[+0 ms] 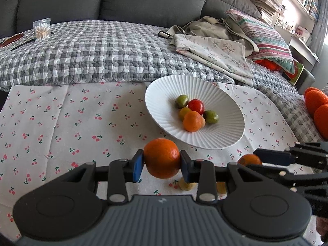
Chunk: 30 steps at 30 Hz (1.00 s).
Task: Organize fruits
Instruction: 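Carry both held mandarins up over the white bowl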
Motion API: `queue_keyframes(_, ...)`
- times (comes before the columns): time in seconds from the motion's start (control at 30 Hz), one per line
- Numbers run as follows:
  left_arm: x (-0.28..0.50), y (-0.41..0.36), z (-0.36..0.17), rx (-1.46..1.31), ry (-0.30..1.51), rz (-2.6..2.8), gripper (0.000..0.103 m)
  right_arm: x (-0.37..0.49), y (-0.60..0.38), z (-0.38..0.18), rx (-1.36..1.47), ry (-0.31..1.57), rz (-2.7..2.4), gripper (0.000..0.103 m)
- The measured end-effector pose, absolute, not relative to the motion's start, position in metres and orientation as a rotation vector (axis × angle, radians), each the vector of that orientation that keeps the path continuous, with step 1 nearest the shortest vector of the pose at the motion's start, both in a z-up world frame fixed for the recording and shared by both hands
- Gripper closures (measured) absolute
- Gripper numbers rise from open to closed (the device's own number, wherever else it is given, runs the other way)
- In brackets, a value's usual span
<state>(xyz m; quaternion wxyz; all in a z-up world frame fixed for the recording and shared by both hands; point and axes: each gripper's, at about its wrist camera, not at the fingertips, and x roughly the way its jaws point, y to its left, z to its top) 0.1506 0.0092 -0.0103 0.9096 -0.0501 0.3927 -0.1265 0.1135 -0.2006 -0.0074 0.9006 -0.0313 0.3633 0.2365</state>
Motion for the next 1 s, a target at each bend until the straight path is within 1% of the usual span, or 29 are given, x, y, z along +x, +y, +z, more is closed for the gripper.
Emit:
queue_keyframes(0.53,0.159,0.006,-0.002,-0.101,0.748,-0.270,0.068,0.122,-0.235,0.009,0.049,0.702,0.414,0.076)
queue_keyframes(0.77,0.171,-0.002,0.000,-0.093,0.715,-0.292,0.068,0.135,-0.247,0.006,0.092,0.705,0.362,0.076)
queue_keyframes(1.0,0.197,-0.012,-0.010,-0.078,0.696,-0.308,0.068,0.154,-0.250,-0.005,0.109,0.713,0.305,0.076)
